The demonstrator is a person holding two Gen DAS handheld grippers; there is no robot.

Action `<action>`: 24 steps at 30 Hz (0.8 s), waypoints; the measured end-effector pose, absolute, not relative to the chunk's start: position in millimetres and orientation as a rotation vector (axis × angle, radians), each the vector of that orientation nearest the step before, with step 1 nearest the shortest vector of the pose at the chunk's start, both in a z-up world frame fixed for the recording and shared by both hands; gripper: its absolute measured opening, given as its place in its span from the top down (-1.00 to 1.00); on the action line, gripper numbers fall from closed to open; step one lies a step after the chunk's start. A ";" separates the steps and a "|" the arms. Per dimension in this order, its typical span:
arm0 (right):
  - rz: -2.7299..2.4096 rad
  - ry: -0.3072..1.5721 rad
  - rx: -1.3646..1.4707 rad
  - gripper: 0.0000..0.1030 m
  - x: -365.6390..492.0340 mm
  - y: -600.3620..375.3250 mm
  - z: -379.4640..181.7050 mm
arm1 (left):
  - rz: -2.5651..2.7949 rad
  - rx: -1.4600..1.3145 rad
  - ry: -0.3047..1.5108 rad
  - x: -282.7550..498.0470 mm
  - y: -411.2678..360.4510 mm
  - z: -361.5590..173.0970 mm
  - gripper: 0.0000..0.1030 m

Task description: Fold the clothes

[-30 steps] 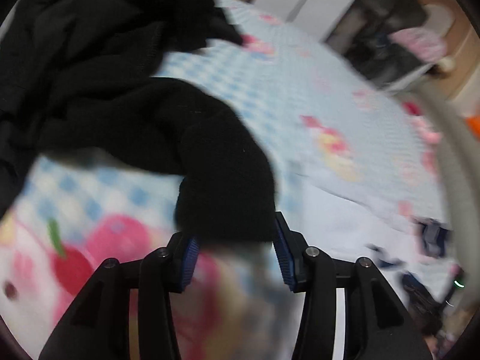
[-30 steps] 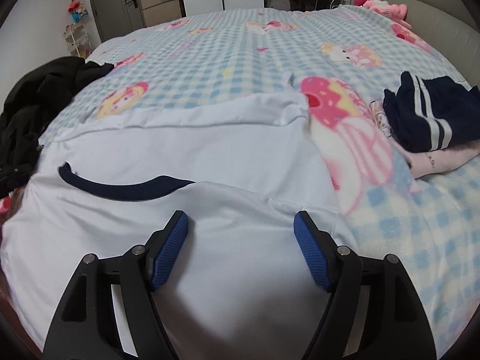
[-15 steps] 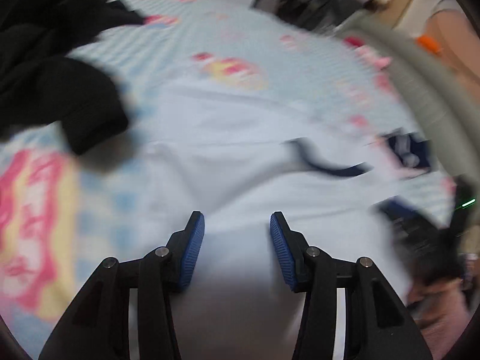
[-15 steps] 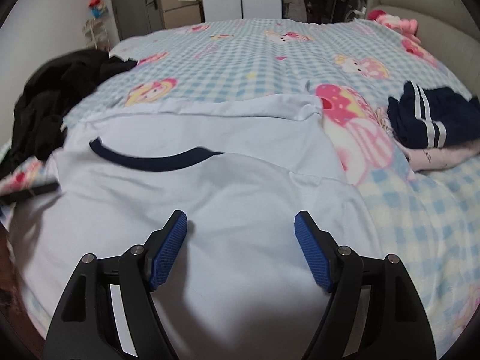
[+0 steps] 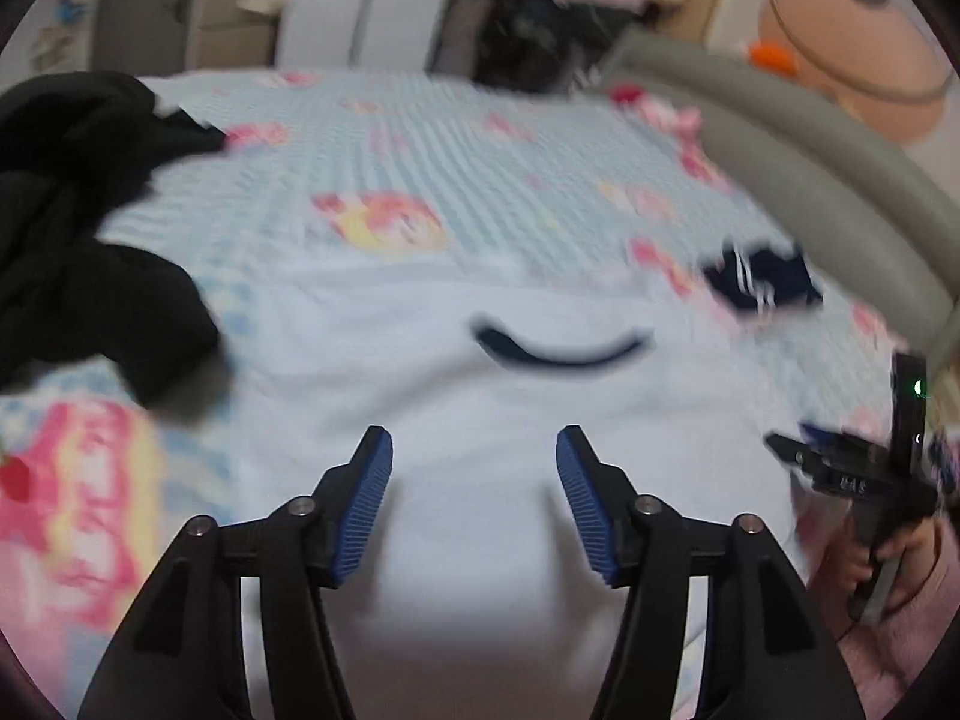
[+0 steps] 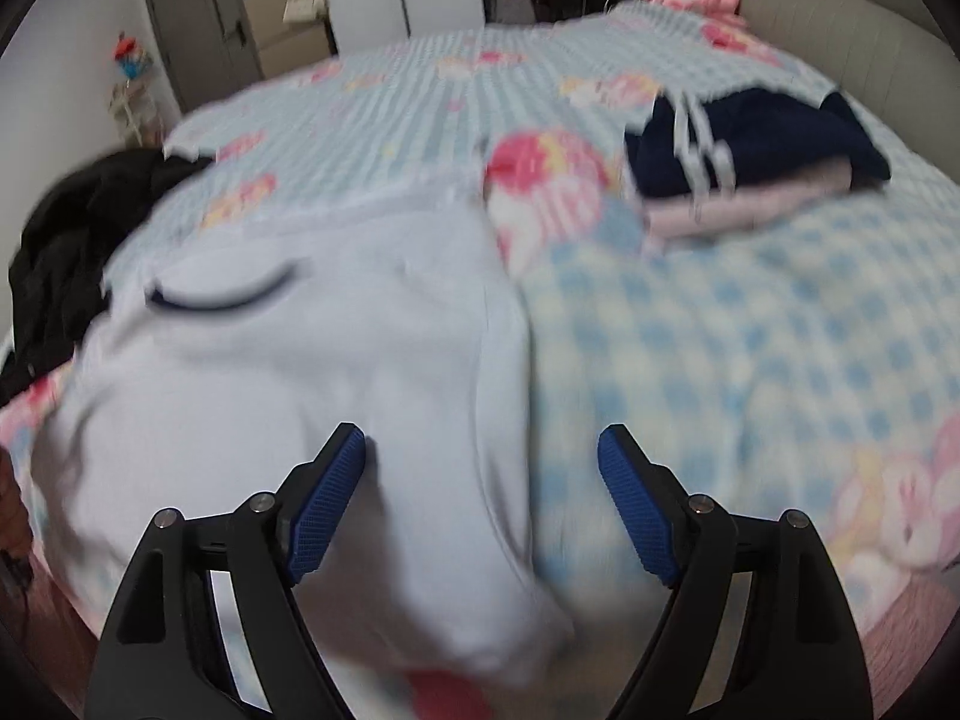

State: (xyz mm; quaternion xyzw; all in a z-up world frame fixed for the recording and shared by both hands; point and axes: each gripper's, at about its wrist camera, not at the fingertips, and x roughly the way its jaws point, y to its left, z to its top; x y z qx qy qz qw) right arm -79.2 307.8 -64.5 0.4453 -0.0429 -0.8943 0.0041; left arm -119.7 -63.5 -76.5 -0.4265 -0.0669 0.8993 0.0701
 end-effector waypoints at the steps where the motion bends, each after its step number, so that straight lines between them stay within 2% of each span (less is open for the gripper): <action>1: -2.809 -0.135 1.414 -0.59 -79.7 309.5 -66.5 | 2.704 -1.271 -0.180 -117.9 -60.1 -75.3 -0.18; 5: -2.943 -0.173 1.367 -0.59 -75.7 316.4 -49.9 | 2.700 -1.192 -0.080 -108.4 -45.3 -66.5 -0.15; 8: -3.015 -0.069 1.167 -0.59 -67.2 301.7 -28.5 | 2.685 -0.946 0.059 -86.7 -24.4 -39.4 -0.32; 12: -2.945 0.074 1.086 -0.59 -66.4 259.7 -31.7 | 2.610 -1.088 0.035 -91.1 -0.9 -61.3 -0.32; 17: -2.831 0.387 1.117 -0.58 -62.0 203.4 -56.0 | 2.623 -1.193 0.194 -91.7 21.9 -79.1 -0.32; 20: -2.801 0.476 1.182 -0.56 -60.9 208.1 -73.3 | 2.637 -1.265 0.014 -101.5 -4.8 -79.6 -0.35; 24: -2.835 0.168 1.244 -0.67 -63.9 257.1 -62.9 | 2.642 -1.317 -0.214 -103.9 -48.1 -82.4 -0.34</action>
